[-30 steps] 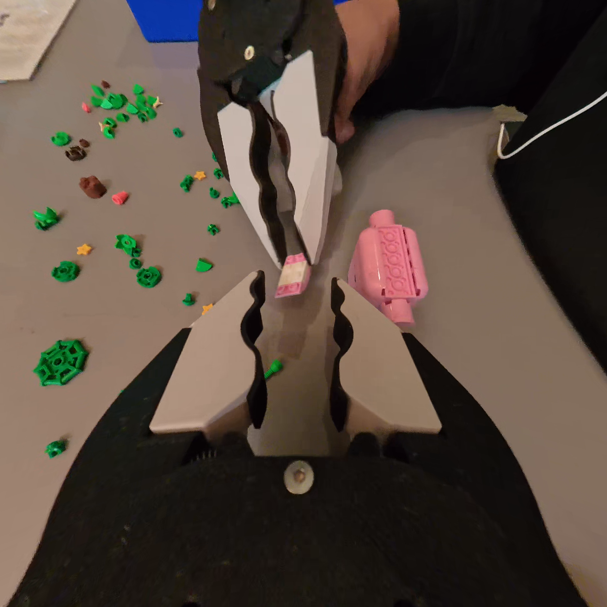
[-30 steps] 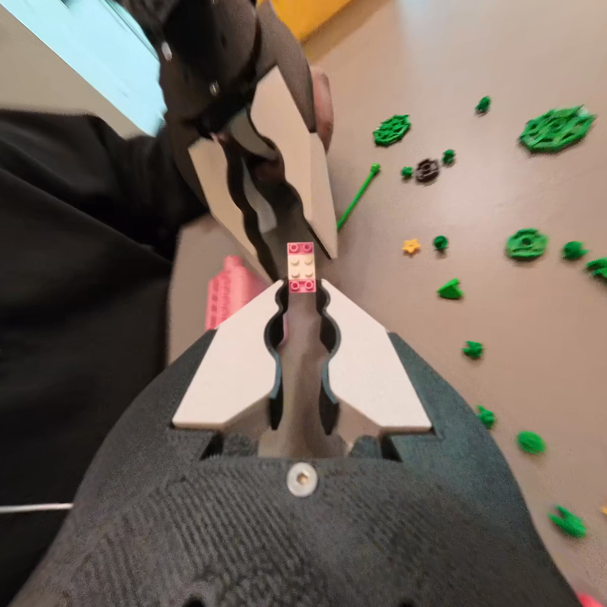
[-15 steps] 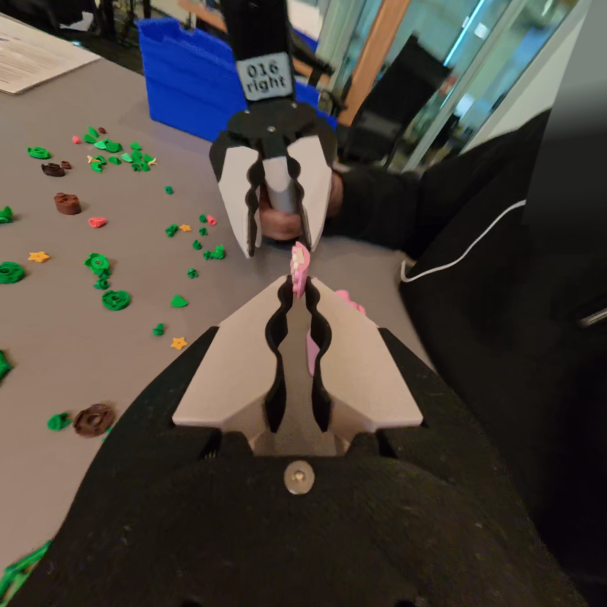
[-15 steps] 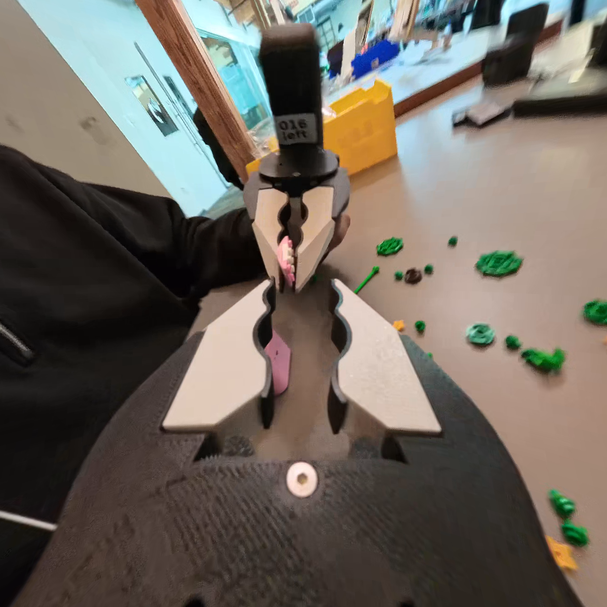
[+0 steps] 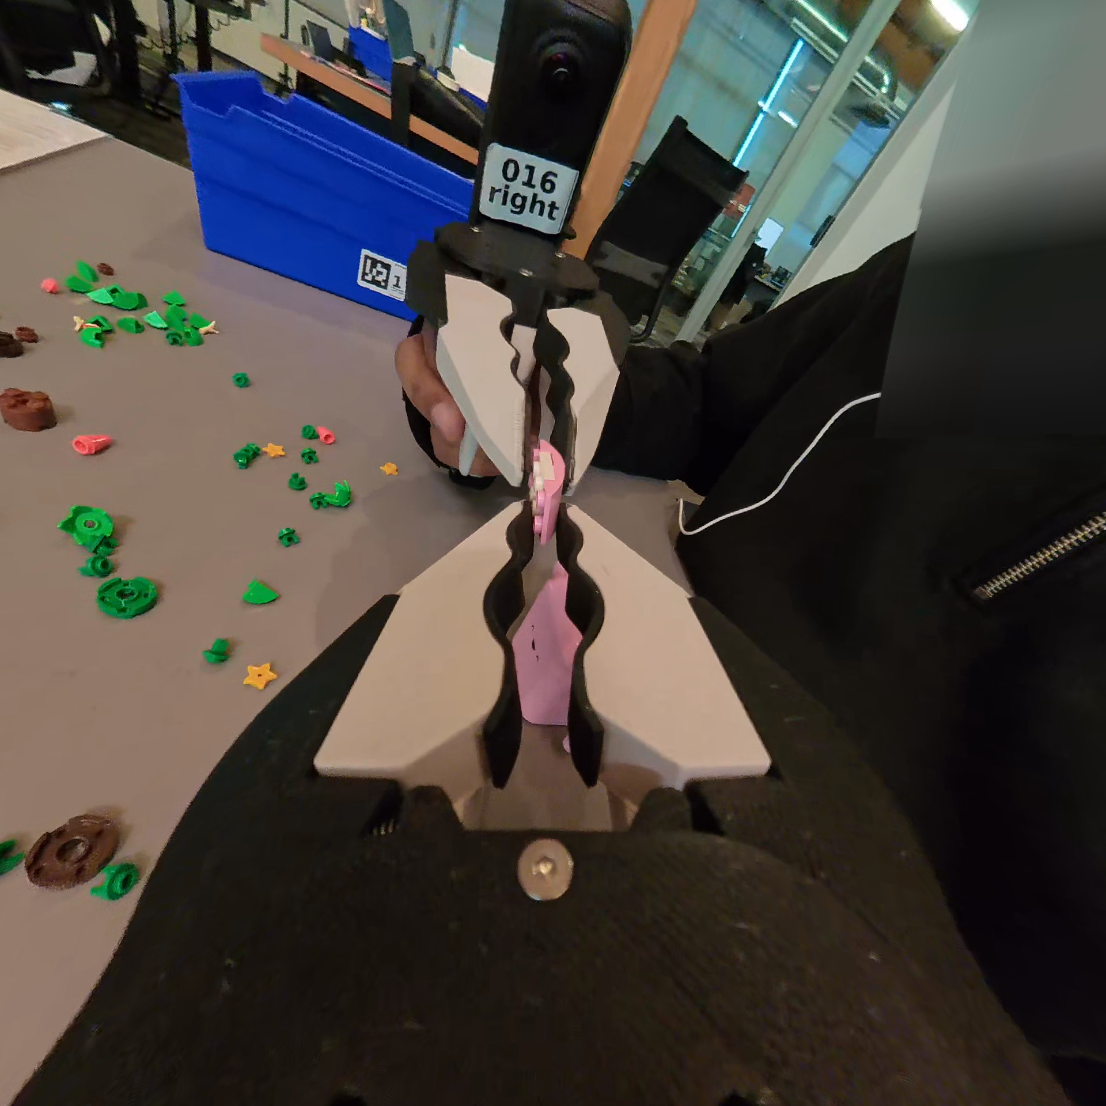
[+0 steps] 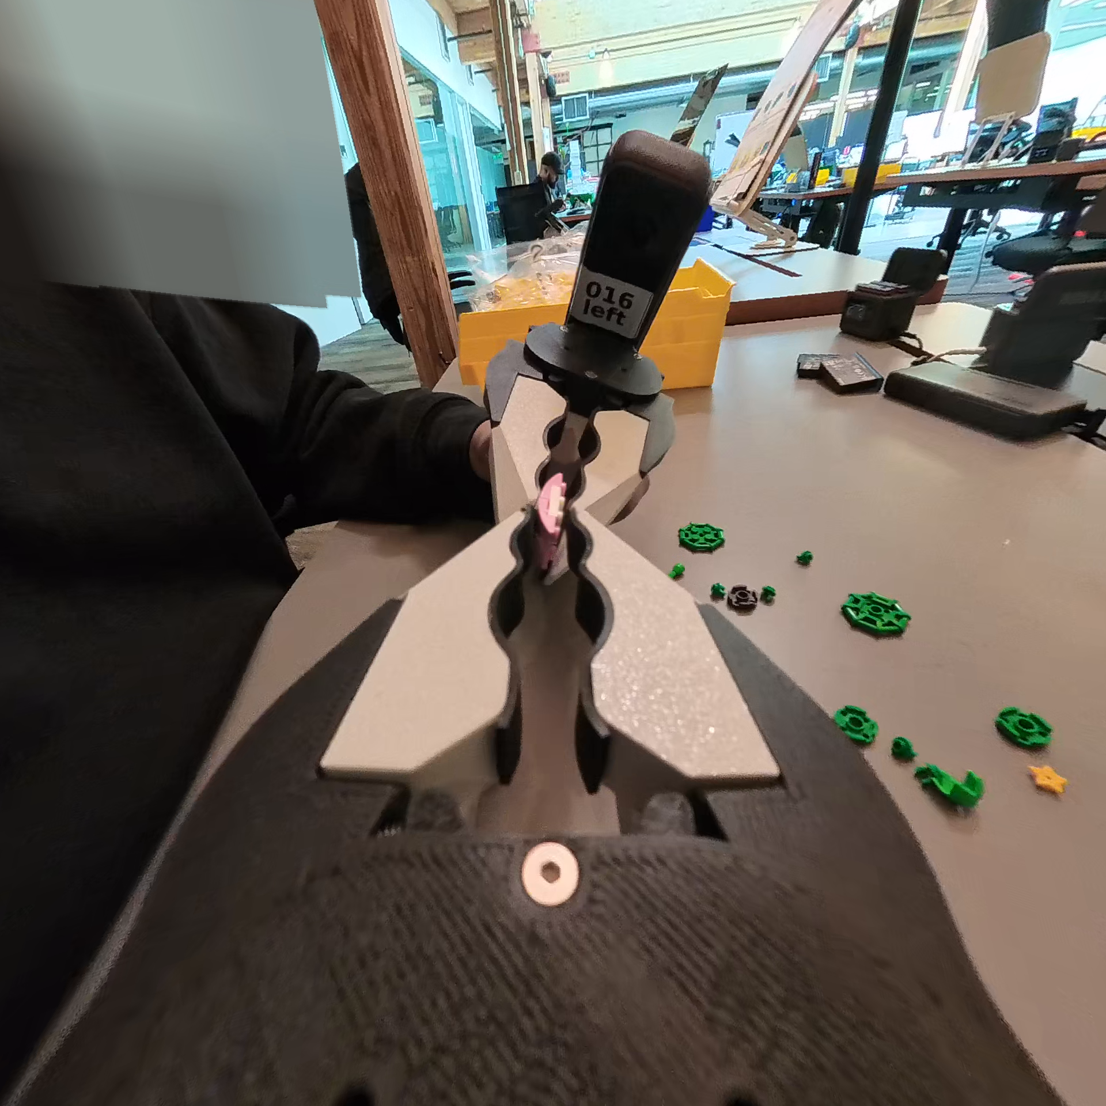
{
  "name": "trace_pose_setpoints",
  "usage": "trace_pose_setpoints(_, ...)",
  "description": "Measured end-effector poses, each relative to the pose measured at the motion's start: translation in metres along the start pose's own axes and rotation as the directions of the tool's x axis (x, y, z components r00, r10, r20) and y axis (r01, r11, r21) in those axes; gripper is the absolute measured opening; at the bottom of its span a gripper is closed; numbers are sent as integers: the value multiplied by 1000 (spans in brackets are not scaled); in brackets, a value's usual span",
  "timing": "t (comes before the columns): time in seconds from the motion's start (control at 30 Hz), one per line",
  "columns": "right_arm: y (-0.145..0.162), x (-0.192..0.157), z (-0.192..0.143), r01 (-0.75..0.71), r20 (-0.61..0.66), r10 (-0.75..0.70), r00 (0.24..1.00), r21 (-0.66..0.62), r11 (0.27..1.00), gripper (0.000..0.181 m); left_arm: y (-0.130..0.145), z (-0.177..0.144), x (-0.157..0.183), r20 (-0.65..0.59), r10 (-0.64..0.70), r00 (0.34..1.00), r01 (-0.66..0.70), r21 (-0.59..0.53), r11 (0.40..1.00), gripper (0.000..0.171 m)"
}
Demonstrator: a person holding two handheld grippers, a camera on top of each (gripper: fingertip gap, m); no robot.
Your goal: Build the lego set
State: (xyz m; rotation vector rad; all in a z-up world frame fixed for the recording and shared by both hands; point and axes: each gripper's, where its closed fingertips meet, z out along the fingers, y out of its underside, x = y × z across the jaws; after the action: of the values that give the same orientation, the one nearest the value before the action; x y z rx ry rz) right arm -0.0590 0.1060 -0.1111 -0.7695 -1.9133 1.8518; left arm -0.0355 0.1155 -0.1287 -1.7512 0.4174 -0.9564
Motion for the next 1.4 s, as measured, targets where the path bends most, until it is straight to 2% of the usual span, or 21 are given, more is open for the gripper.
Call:
trace_pose_setpoints(0.2, -4, -3, -1, 13, 6, -13, 1000, 19, 1000, 6, -3, 0, 3, 18, 40, 999, -40, 8, 999, 3)
trace_pose_setpoints(0.4, -5, -6, 0, -38, 12, 39, 999, -28, 999, 5, -5, -1, 5, 11, 52, 999, -52, 13, 999, 3)
trace_pose_setpoints(0.53, -5, -2, 0, -59, 14, 59, 998, -13, 998, 5, -5, -1, 2, 40, 66, 997, -67, 12, 998, 3)
trace_pose_setpoints(0.67, -7, 0, -3, -63, 10, 62, 998, 11, 998, 5, -9, -5, 5, 23, 79, 997, -80, 42, 996, 15)
trace_pose_setpoints(1.17, -3, -2, -3, -88, 51, 87, 995, 6, 996, 5, -12, -12, 3, 24, 83, 996, -85, 63, 994, 3)
trace_pose_setpoints(1.27, -2, -3, -1, -78, 47, 77, 996, 9, 997, 13, -11, -10, 3, 24, 79, 997, -81, 57, 995, 3)
trace_pose_setpoints(1.4, -4, -3, -1, -80, 46, 79, 996, 19, 997, 6, -11, -8, 2, 43, 90, 995, -92, 46, 995, 3)
